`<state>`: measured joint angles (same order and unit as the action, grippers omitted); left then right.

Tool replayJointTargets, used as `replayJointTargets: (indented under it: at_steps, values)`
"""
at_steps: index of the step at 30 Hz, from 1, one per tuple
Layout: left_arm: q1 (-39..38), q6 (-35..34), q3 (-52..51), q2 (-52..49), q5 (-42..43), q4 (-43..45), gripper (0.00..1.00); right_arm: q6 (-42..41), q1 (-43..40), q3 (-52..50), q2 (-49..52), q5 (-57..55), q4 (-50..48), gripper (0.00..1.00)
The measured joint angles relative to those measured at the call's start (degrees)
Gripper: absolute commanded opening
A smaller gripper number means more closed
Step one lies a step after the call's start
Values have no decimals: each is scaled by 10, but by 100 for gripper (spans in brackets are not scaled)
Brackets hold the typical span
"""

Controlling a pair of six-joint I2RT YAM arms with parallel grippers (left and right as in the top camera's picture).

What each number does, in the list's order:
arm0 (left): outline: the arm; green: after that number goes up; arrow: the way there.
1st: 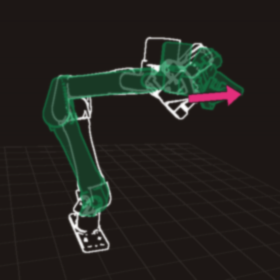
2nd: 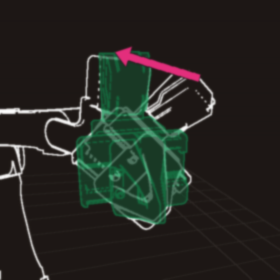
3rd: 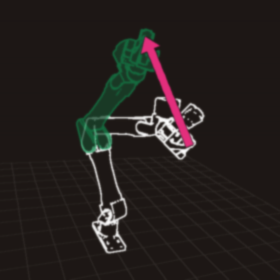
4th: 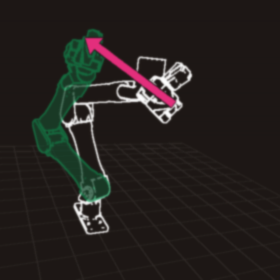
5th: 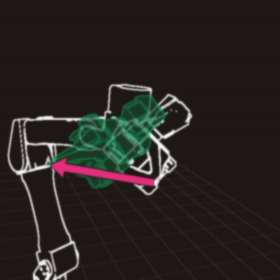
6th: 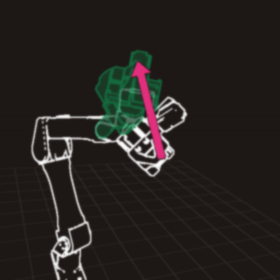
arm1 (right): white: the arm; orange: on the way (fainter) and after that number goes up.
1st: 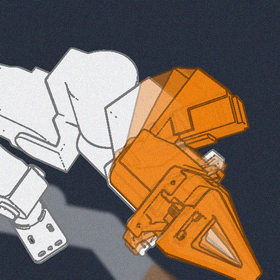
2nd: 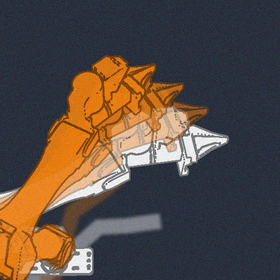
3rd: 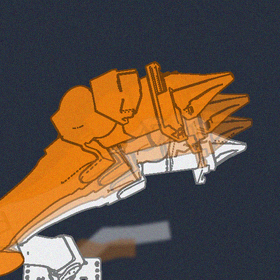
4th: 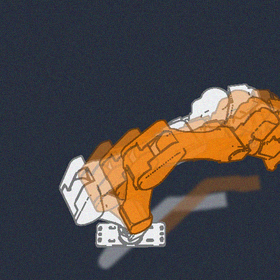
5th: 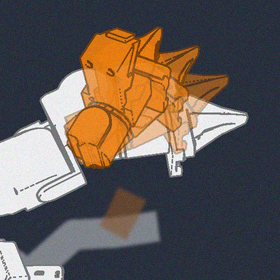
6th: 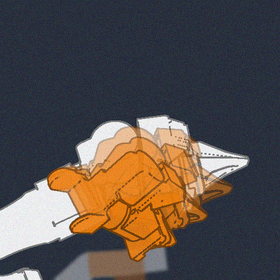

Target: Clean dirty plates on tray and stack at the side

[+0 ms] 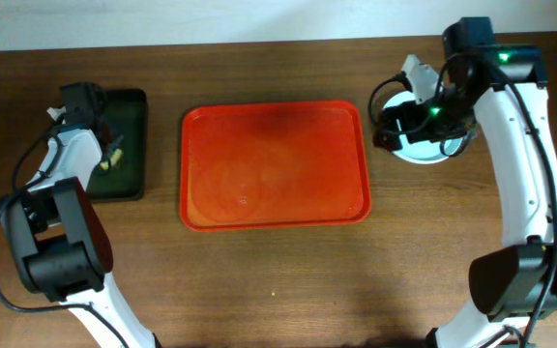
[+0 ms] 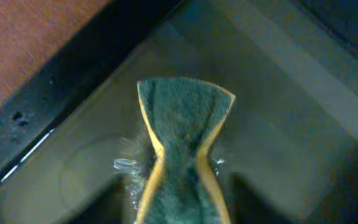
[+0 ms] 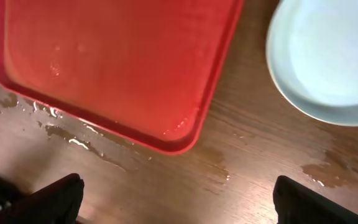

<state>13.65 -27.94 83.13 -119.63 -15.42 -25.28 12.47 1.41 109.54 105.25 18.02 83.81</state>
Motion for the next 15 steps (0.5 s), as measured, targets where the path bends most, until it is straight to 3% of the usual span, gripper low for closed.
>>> replayJointTargets:
  at_steps: [2, 5, 8, 11, 15]
  values:
    - [0, 1, 0, -1, 0, -2, 100, 1, 33, 0, -17, 0, 0, 99]
    - [0, 3, 12, 16, 11, -62, 100, 2, 57, -1, -82, 0, -2, 99]
    - [0, 3, 24, 128, 63, -120, 100, 2, 62, 0, -183, 0, -8, 99]
    - [0, 8, 48, 278, 121, -234, 100, 2, 62, 0, -267, 0, -7, 99]
    - [-2, 44, 33, 303, 176, -353, 100, 20, 62, -49, -333, -2, -23, 99]
